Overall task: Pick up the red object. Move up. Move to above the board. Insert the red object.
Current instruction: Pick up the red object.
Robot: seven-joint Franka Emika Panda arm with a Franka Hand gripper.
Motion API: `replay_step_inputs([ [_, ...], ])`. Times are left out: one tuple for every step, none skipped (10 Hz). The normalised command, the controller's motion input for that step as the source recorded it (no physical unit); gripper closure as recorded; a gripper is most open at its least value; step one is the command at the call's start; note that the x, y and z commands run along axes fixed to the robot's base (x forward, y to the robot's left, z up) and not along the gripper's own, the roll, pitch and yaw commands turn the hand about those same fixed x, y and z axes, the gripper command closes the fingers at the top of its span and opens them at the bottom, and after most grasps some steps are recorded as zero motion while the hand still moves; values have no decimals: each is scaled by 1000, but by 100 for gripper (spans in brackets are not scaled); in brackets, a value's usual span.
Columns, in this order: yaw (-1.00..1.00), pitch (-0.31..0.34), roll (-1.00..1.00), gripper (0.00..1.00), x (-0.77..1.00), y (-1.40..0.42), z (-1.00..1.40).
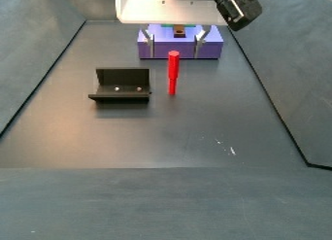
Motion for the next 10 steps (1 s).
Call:
replay_step_inputs([
  [0,-3,29,0,6,11,-223],
  [0,-20,44,0,0,17,-280],
  [0,-46,57,0,0,40,-280],
  [0,-34,56,0,0,34,-277],
  [0,-29,64,0,0,43,-280],
  [0,-17,59,0,0,66,-257],
  [0,0,10,0,0,20,-134],
  [0,0,0,0,0,0,0],
  [0,0,0,100,0,0,0],
  [0,0,0,100,0,0,0],
])
